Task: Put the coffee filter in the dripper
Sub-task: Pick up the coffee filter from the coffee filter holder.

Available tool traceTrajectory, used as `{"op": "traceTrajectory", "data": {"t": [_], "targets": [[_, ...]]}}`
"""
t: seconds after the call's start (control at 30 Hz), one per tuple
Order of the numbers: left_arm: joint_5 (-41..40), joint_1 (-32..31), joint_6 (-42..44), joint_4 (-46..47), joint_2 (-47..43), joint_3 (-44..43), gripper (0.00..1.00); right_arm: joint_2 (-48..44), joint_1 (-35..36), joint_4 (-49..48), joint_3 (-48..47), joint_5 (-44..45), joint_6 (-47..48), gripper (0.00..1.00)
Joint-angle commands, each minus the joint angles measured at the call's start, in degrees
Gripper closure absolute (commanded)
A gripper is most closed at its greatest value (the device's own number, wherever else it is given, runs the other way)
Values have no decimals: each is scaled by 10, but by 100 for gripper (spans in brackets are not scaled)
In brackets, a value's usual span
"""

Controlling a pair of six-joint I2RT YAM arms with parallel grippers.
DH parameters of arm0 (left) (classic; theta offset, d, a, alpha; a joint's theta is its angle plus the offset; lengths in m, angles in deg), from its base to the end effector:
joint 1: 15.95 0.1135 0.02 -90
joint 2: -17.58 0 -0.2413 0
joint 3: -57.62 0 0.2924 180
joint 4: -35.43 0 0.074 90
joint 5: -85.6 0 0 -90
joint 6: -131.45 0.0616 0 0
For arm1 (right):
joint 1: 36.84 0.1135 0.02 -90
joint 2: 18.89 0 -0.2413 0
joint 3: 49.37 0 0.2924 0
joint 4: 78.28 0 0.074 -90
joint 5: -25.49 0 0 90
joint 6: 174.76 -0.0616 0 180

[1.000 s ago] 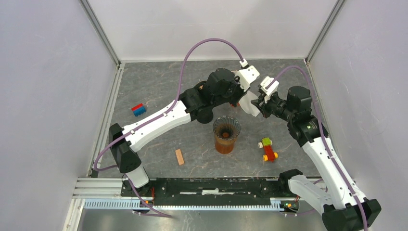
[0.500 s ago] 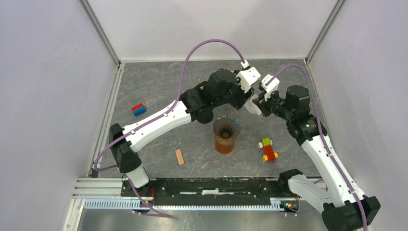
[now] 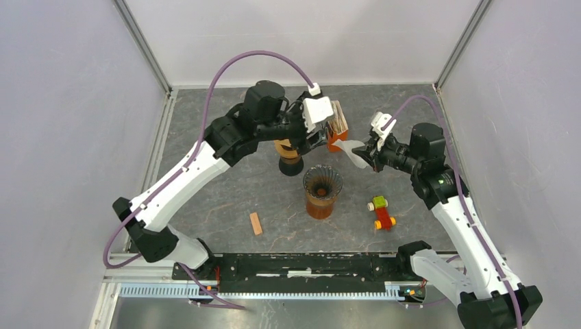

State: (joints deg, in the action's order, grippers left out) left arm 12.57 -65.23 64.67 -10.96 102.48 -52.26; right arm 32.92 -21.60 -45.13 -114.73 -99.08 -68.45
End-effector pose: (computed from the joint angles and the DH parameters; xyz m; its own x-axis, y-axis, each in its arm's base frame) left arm 0.2391 -0.3053 0.4288 0.1368 0.4191 -0.8976 0.9230 0.2751 0.2691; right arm 0.2538 0.1054 0.3298 -0.1050 -0.2683 -0.9576 -0.7936 0.6029 -0.0819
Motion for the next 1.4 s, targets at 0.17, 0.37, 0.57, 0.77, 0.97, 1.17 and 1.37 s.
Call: {"op": "traceTrajectory", "data": {"t": [0.17, 0.37, 0.57, 0.77, 0.97, 1.17, 1.37], "targets": [[95, 9, 72, -58, 8, -45, 28, 8, -2, -7, -9, -31, -12, 100], [31, -7, -166, 49, 20, -37, 24, -1, 4, -28, 3, 77, -22, 100], [-94, -45, -256, 69, 71, -80, 24, 8, 14, -29, -8, 141, -33, 100], [-167, -68, -290, 70, 122, -114, 25, 10, 17, -28, -11, 169, -37, 100], [-211, -75, -281, 65, 135, -118, 28, 3, 17, -27, -8, 178, -39, 100], [-240, -82, -284, 72, 162, -138, 28, 0, 17, -30, -3, 175, -44, 100], [-248, -82, -269, 75, 175, -152, 28, -5, 17, -27, -3, 176, -43, 100]]}}
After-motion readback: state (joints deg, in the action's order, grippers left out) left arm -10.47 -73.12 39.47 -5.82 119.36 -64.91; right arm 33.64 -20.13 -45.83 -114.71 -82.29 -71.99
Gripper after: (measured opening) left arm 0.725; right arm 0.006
